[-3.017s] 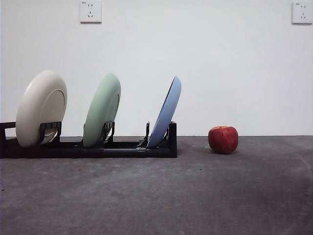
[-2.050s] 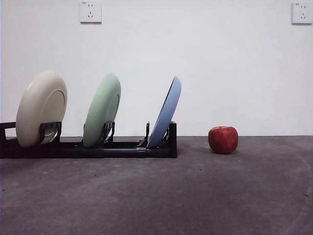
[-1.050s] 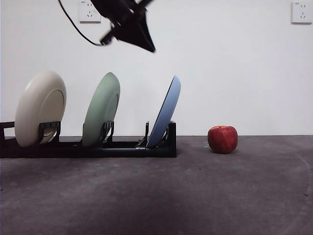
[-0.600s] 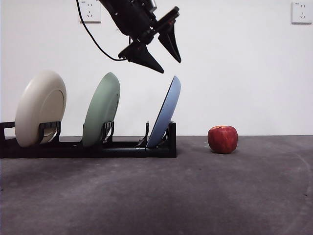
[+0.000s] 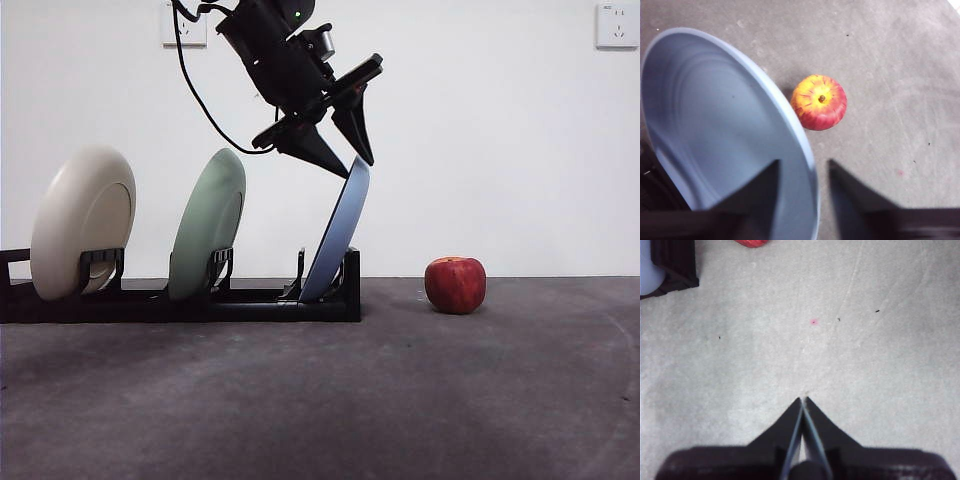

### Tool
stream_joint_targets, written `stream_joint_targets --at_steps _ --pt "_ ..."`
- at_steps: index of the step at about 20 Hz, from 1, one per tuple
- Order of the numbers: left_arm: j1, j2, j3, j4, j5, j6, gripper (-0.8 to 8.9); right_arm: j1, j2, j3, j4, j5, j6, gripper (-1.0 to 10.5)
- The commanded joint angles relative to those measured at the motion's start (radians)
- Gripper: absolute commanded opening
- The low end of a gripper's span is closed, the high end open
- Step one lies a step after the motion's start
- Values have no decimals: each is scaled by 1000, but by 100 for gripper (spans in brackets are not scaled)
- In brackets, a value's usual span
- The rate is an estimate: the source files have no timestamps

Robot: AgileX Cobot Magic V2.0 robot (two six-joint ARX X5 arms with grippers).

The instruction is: Take the blue plate from the plate rack,put the plate on the table,take the apple from the table,put the apple in the plate

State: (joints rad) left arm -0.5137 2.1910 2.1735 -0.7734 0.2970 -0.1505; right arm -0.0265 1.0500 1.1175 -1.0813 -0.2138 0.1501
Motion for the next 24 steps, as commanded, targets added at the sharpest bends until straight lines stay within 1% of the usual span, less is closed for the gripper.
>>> stream_joint_targets --at_steps 1,2,3,4,10,14,16,23,24 --pt "-8 29 3 -5 -2 12 89 1 2 3 -6 -3 4 0" --pt "-8 31 3 -9 -2 12 88 1 2 3 -11 -2 4 0" --pt "-8 31 3 -12 -1 12 51 1 2 3 -17 -2 3 0" --pt "-10 31 3 -14 -2 13 -17 1 2 3 -21 -2 3 0" --pt "-9 31 3 -21 -1 -5 -9 1 2 3 -19 6 3 0" --pt "-6 17 3 -23 93 -17 -8 1 2 3 -20 8 3 0" --pt "-6 -3 3 -22 103 -30 -9 1 2 3 -20 8 3 0" --pt "-12 -172 3 -18 105 -30 -9 1 2 3 -29 7 3 0" --pt "-12 -206 3 -20 122 -30 -9 1 2 3 -30 7 3 0"
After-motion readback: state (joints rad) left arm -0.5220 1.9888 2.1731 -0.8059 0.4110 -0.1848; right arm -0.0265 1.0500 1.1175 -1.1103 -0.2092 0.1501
